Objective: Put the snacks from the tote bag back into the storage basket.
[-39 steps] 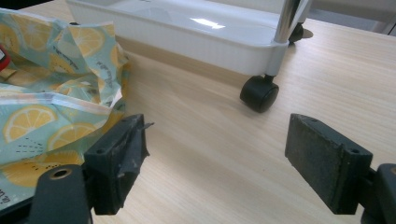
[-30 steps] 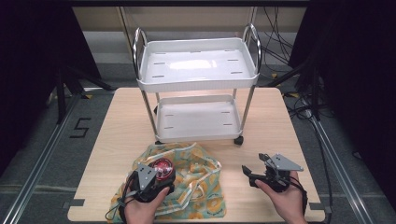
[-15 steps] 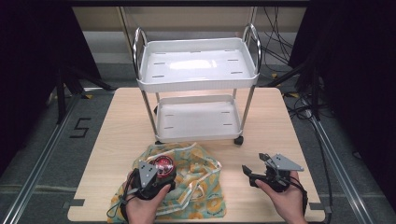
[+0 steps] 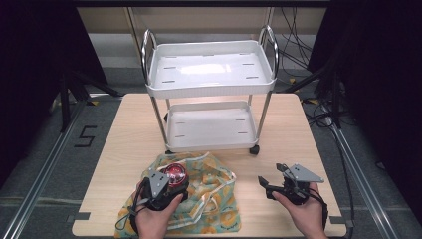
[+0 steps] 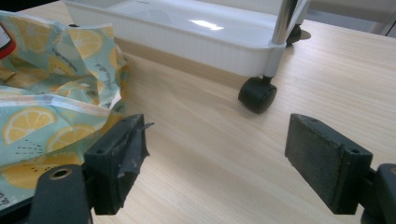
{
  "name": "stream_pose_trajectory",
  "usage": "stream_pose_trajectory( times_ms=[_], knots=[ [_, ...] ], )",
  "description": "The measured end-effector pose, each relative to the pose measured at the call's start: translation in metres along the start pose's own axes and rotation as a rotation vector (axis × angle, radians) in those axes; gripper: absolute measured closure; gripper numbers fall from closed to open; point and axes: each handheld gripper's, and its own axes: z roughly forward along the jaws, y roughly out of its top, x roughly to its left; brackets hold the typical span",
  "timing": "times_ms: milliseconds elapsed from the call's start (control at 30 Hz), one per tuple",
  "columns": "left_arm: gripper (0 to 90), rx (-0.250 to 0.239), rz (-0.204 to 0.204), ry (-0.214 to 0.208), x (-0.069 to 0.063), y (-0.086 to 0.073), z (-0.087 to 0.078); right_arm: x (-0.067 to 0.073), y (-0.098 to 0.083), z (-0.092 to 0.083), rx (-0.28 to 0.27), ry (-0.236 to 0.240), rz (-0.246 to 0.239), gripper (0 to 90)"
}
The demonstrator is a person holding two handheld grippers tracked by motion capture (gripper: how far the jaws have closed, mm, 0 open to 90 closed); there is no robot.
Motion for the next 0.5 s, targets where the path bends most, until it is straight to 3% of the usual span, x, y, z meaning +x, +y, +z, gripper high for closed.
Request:
stream_pose_trajectory(
  times_ms=[500],
  knots=[
    [22.5, -0.012, -0.008, 0.007, -0.0001, 0.0061, 0.0019, 0.0003, -0.0001, -0.0011, 0.009, 0.001, -0.007, 21.6]
  ],
)
